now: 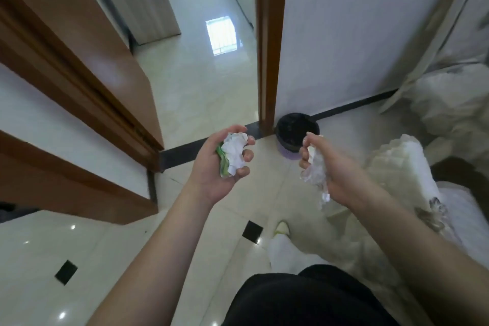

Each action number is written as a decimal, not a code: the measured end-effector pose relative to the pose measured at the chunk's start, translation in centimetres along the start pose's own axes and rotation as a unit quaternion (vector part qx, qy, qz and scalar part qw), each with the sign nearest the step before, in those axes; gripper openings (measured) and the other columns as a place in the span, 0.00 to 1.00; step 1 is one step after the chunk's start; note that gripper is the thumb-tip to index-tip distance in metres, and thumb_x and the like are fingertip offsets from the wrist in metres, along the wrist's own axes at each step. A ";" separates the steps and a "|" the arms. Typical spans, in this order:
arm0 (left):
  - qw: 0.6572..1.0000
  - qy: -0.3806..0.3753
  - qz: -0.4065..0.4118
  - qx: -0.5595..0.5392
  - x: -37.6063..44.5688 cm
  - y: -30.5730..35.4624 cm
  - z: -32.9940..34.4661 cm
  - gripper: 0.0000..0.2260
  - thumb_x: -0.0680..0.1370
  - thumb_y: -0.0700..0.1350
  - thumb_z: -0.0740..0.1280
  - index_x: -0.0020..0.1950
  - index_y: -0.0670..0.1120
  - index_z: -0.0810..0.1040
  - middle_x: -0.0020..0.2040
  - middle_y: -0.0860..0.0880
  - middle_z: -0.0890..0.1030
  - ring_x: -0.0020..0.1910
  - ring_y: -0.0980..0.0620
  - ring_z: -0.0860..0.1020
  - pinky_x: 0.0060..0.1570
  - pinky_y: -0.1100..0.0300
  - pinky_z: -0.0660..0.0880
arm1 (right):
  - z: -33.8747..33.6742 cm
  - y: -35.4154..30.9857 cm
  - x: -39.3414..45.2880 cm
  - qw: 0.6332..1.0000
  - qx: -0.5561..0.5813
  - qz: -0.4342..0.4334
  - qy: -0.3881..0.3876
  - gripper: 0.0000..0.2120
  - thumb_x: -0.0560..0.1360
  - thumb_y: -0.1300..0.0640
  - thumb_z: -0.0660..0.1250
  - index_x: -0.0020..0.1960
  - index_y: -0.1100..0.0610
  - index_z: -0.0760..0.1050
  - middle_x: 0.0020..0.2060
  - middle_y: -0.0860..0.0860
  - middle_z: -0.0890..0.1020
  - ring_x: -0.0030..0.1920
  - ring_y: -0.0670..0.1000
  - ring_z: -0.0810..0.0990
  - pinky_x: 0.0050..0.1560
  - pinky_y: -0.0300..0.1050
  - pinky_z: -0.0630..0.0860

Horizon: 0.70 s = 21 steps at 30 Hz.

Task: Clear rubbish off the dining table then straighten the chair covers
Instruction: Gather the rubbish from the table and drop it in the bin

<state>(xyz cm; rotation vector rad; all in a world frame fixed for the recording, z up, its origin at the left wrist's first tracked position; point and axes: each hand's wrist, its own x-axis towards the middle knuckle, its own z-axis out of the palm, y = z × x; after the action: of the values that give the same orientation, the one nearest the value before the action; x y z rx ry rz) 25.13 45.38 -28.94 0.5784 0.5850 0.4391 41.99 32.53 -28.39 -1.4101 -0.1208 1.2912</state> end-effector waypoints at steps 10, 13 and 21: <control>0.997 -0.014 -0.059 0.057 16.0 5.0 5.7 0.11 0.76 0.47 0.59 0.46 0.46 0.80 0.41 0.45 0.77 0.30 0.51 0.72 0.21 0.65 0.67 | -2.2 -10.0 12.5 0.995 0.024 0.094 0.039 0.11 0.76 0.49 0.60 0.39 0.53 0.68 0.37 0.51 0.69 0.39 0.50 0.69 0.57 0.53 0.64; 0.994 -0.037 -0.074 0.073 19.8 6.1 5.9 0.10 0.75 0.47 0.60 0.47 0.46 0.80 0.41 0.45 0.78 0.30 0.50 0.73 0.22 0.65 0.68 | -2.3 -12.5 15.7 0.992 0.054 0.089 0.066 0.10 0.75 0.51 0.60 0.36 0.53 0.69 0.33 0.51 0.70 0.33 0.50 0.66 0.37 0.47 0.64; 0.980 -0.104 -0.128 0.114 31.5 10.2 4.9 0.10 0.71 0.50 0.66 0.47 0.47 0.81 0.42 0.45 0.79 0.31 0.50 0.75 0.23 0.64 0.69 | -2.6 -16.8 23.7 0.985 0.105 0.086 0.111 0.11 0.76 0.52 0.57 0.35 0.52 0.64 0.33 0.49 0.65 0.32 0.50 0.64 0.48 0.59 0.61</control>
<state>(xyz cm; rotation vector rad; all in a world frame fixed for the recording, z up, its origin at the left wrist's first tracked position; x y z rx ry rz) 49.65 68.07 -31.44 0.7462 0.5023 0.0662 62.64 53.02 -30.79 -1.3931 0.2855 1.2361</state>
